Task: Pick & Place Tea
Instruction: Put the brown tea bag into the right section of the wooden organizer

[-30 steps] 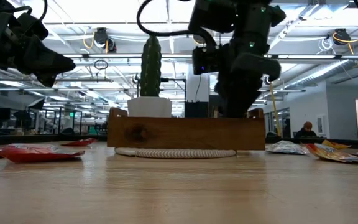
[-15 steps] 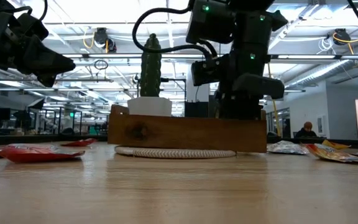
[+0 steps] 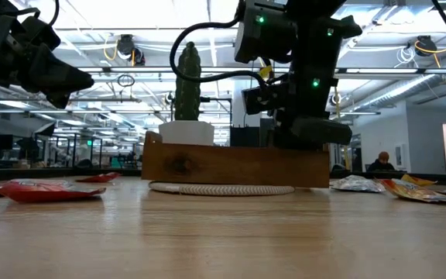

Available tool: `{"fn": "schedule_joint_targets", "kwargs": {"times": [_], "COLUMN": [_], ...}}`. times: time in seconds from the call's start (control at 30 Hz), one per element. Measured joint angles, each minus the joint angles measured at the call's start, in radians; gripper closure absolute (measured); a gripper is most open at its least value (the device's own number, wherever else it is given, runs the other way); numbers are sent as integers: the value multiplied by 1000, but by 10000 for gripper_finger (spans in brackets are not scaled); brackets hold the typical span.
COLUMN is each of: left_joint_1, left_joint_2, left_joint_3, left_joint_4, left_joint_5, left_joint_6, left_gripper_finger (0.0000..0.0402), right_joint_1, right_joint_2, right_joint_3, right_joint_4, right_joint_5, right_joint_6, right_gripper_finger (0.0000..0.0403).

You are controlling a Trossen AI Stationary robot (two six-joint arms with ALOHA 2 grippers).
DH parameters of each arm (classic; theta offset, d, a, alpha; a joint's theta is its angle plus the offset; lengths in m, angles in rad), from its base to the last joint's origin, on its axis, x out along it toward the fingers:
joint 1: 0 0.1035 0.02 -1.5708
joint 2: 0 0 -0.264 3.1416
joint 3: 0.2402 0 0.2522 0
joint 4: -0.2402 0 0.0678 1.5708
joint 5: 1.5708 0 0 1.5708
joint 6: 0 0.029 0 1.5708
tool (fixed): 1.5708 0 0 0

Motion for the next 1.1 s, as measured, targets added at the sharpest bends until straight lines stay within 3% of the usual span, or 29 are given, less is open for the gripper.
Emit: {"fn": "schedule_joint_targets", "kwargs": {"times": [0.37, 0.77, 1.1], "left_joint_1": [0, 0, 0], "left_joint_2": [0, 0, 0], "left_joint_3": [0, 0, 0], "left_joint_4": [0, 0, 0], "left_joint_5": [0, 0, 0], "left_joint_6": [0, 0, 0], "left_gripper_finger": [344, 344, 344], "right_joint_1": [8, 17, 13], "right_joint_2": [-16, -165, -392], "right_joint_3": [0, 0, -72], "right_joint_4": [-1, 27, -137], "right_joint_5": [-6, -1, 202], "right_joint_6": [-29, -41, 218], "right_gripper_finger": [403, 403, 400]}}
